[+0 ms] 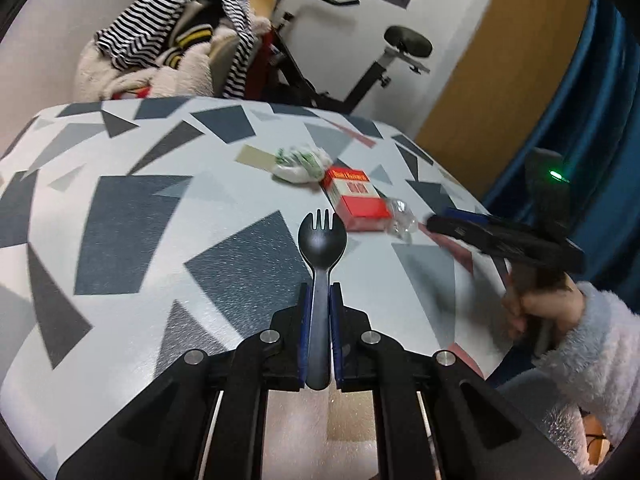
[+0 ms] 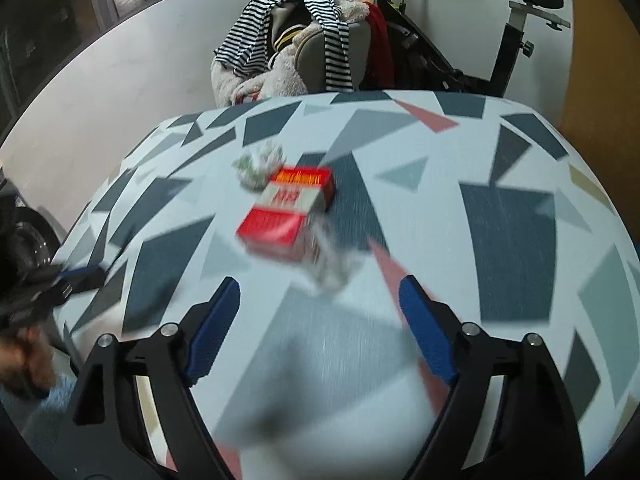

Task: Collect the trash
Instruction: 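Grasp the black spork with the left tool while the right tool grasps the clear plastic piece, then carry the spork and clear plastic piece down over the brown bin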

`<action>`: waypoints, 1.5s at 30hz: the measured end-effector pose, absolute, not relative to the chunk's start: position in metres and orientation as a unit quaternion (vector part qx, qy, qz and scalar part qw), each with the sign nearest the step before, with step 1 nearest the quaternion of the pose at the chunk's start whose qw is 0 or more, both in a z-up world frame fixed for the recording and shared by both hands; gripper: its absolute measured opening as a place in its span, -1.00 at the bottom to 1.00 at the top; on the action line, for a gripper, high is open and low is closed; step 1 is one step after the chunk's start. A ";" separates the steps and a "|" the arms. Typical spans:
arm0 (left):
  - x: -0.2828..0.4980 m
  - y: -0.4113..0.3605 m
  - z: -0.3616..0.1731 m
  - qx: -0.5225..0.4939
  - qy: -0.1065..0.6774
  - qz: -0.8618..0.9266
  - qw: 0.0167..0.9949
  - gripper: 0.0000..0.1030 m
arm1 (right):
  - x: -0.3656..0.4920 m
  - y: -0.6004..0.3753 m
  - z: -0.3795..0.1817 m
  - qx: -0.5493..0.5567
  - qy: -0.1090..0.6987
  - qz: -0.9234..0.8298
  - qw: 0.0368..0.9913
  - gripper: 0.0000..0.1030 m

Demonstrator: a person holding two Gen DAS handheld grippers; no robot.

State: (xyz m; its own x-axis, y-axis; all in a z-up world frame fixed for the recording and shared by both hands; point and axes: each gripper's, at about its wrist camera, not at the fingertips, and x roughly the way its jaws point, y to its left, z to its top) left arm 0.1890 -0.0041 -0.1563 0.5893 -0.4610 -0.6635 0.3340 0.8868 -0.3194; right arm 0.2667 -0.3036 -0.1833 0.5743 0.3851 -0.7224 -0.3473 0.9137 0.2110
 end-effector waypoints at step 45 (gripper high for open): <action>0.033 -0.001 -0.126 -0.032 0.364 -0.209 0.907 -0.81 | 0.123 -0.277 -0.130 0.008 0.376 0.289 0.880 -0.76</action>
